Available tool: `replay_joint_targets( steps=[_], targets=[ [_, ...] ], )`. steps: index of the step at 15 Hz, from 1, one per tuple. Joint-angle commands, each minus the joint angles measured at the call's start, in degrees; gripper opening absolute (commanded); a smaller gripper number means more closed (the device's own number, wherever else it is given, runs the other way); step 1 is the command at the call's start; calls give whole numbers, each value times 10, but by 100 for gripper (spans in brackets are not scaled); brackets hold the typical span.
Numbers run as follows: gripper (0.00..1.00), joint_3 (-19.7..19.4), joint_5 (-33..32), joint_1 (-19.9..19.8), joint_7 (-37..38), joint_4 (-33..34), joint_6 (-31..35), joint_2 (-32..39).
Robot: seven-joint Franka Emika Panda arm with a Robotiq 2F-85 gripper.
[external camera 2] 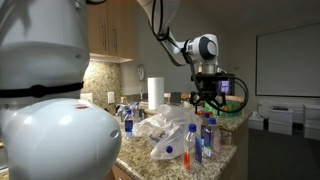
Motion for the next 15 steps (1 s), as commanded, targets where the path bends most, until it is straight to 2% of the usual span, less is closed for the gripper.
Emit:
replay_joint_targets(
  steps=[1,3,5,6,8,9,15],
  targets=[
    [100,14,-16,-18,6,14,9,25],
    [100,14,-25,-22,18,13,23,33],
    [94,13,-13,-28,18,12,38,41],
    [94,13,-7,-31,16,12,47,45],
    [81,14,0,-36,17,14,63,54],
    [67,15,6,-37,17,15,71,58],
    [27,26,4,-34,21,13,91,58]
  ],
)
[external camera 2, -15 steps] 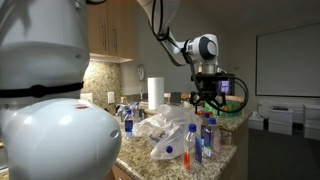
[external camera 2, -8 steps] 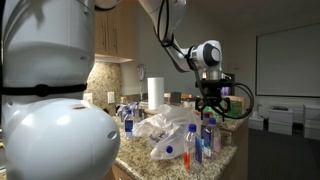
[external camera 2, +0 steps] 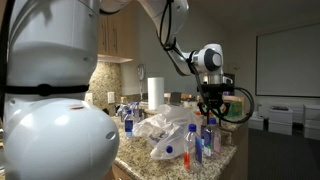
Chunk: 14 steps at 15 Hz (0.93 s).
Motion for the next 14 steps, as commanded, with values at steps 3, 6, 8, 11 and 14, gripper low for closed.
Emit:
replay_joint_targets(
  steps=[3,6,8,11,14],
  targets=[
    [9,18,-4,-7,22,5,3,-8],
    [12,16,-21,-7,47,11,-7,-20],
    [12,13,-46,-7,69,25,-17,-33],
    [12,15,-100,-3,111,82,-78,-59],
    [12,27,-135,4,126,169,-173,-80]
  ],
)
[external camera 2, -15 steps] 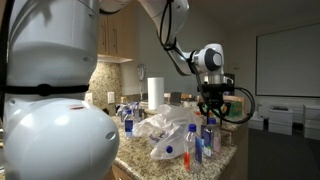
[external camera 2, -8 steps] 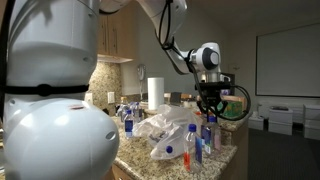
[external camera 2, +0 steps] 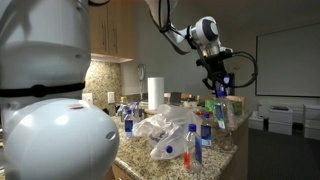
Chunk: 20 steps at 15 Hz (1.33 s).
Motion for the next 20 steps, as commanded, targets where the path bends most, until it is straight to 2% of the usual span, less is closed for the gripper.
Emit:
replay_joint_targets(
  steps=[1,4,7,10,13,17,20],
  targets=[
    [12,24,-46,9,24,89,-115,-35],
    [12,52,-36,30,-10,142,-209,-67],
    [12,76,5,59,-50,126,-270,-110],
    [12,88,48,86,-80,73,-296,-146],
    [12,94,97,112,-120,-9,-273,-177],
    [11,109,130,149,-172,-112,-223,-197],
    [11,129,135,174,-181,-184,-149,-194]
  ],
)
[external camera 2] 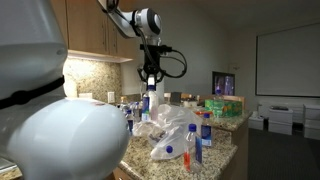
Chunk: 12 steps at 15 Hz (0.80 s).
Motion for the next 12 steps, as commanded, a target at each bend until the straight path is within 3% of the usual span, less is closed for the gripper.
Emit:
replay_joint_targets(
  steps=[1,7,12],
  targets=[
    [11,19,11,22,-31,-93,88,-16],
    [11,67,-39,48,7,-199,252,-5],
    [11,97,-145,40,63,-226,354,-8]
  ],
)
